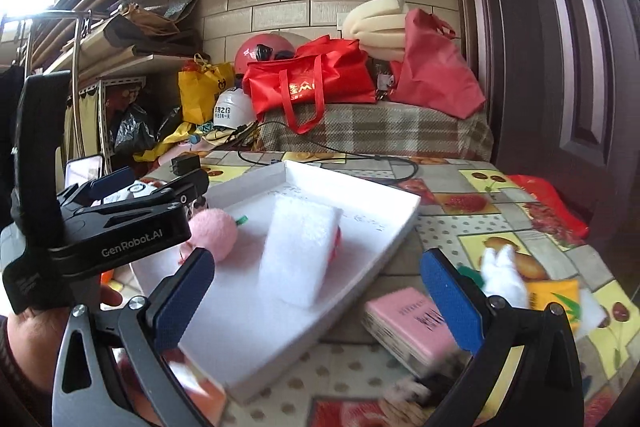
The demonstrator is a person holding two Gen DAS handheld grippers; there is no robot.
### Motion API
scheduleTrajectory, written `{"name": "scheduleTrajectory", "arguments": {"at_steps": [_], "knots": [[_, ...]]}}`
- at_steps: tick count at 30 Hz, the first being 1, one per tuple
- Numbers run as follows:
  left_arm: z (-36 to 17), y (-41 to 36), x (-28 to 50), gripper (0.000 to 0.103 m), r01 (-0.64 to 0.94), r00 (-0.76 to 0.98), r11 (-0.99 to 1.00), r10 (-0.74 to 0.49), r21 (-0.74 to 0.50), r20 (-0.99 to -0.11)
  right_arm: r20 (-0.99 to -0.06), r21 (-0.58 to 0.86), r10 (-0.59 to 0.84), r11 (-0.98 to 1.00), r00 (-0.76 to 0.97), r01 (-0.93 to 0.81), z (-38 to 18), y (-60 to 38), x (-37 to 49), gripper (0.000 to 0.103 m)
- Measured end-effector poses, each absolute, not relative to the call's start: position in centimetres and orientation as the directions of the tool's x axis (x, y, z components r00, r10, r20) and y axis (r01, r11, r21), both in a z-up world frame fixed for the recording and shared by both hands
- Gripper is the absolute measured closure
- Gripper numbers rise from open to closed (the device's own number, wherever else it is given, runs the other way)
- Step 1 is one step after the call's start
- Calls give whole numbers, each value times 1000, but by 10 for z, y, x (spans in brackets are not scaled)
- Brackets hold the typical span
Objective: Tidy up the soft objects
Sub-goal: 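Open the left tool to drop the patterned scarf into the tray, then grasp the beige braided rope with the left tool while the right grasps the blue-grey rope knot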
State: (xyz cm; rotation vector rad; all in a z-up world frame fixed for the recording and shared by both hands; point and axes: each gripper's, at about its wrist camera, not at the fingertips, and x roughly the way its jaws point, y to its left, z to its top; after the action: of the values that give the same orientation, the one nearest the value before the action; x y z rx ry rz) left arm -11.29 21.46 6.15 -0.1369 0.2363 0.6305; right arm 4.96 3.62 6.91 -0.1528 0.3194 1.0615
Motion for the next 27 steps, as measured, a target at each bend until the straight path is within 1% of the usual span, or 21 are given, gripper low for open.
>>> {"name": "scheduleTrajectory", "arguments": {"at_steps": [3, 5, 8, 10, 12, 14, 16, 21, 25, 26, 27], "knots": [[62, 194, -108, 0, -502, 839, 864, 474, -41, -267, -341, 48, 810, 522, 477, -851, 68, 13, 64, 0], [62, 176, -102, 0, -433, 867, 901, 414, -10, -279, -345, 51, 788, 558, 510, -828, 67, -2, 74, 0], [62, 151, -92, 0, -316, 898, 948, 306, 21, -317, -339, 27, 743, 622, 578, -783, 67, -30, 88, 0], [60, 132, -82, 0, -227, 904, 973, 227, 43, -363, -361, 42, 712, 658, 602, -752, 65, -47, 102, 0], [55, 114, -69, 0, -123, 892, 992, 126, 34, -433, -390, 95, 690, 689, 610, -718, 63, -66, 120, 0], [49, 96, -57, 1, -34, 862, 999, 38, 17, -506, -425, 111, 659, 719, 621, -686, 59, -80, 133, 0], [45, 80, -48, 1, 8, 837, 999, 10, 31, -548, -458, 108, 636, 733, 621, -672, 56, -91, 144, 0], [34, 55, -26, 1, 29, 774, 994, 44, 105, -632, -569, 53, 634, 664, 524, -746, 47, -99, 156, 0], [20, 56, -5, 3, 5, 703, 996, 60, 90, -708, -654, 50, 617, 612, 437, -789, 35, -90, 158, 0], [18, 56, -3, 5, 2, 695, 997, 58, 81, -717, -671, 48, 610, 604, 423, -795, 32, -88, 158, 4], [15, 57, -1, 6, 5, 686, 998, 47, 70, -726, -687, 44, 601, 595, 409, -802, 28, -85, 159, 6]]}}
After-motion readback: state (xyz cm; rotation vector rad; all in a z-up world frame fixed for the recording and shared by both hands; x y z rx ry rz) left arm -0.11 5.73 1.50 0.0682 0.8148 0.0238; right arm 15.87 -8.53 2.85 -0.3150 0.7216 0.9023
